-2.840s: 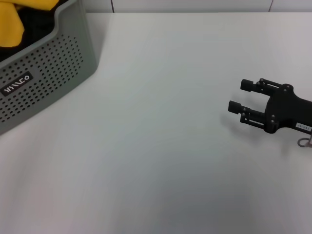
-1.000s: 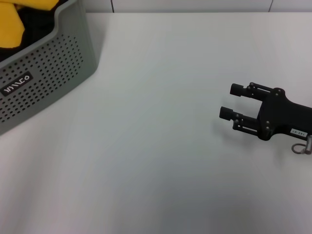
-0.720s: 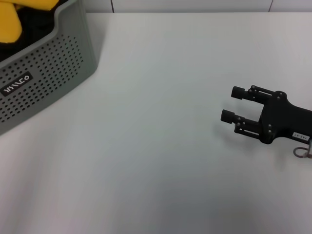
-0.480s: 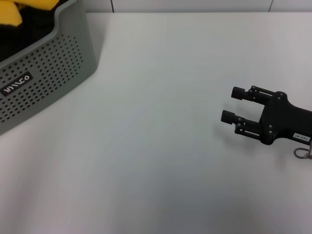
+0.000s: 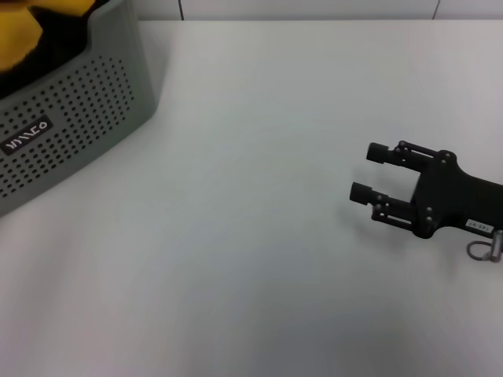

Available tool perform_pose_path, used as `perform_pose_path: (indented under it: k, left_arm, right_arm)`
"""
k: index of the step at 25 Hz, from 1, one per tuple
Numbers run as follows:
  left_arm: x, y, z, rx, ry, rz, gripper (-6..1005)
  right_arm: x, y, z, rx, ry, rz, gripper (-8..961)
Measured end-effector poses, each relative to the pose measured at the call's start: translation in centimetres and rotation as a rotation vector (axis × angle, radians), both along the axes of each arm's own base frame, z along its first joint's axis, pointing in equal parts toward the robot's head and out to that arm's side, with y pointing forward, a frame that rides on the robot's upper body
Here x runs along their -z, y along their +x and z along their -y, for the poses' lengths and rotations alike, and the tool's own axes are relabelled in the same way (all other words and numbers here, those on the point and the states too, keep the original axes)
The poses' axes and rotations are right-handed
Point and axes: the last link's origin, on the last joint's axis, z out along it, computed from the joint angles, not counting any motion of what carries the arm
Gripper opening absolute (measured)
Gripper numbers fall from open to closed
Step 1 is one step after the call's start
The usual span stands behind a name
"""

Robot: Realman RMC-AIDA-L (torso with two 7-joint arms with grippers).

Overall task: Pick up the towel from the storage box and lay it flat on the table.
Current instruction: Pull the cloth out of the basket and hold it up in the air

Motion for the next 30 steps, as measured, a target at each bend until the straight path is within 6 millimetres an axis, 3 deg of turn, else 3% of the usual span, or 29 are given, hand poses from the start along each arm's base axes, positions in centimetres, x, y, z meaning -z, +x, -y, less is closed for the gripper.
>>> perform_pose_path:
  k: [2, 9, 16, 25, 30]
  left_arm:
    - [0.4, 0.4, -0.1, 0.032, -0.017, 0.005, 66]
    - [6.3, 2.7, -2.1, 0.156, -0.235, 0.026, 66]
    - [9.7, 2.9, -2.5, 0.155, -0.344, 0.030, 67]
    - [11.6, 3.3, -2.3, 0.175, -0.420, 0.027, 67]
    - [12.3, 3.5, -2.0, 0.186, -0.460, 0.038, 67]
  right_arm:
    - [0.3, -0.7, 0.0, -0.051, 0.012, -0.003, 657]
    - [0.4, -3.1, 0.7, -0.287, 0.154, -0.058, 657]
    - [0.7, -4.2, 0.8, -0.407, 0.380, -0.053, 648]
    - [1.7, -4.8, 0.6, -0.448, 0.572, -0.002, 622]
    - [2.2, -5.1, 0.4, -0.439, 0.594, 0.018, 606]
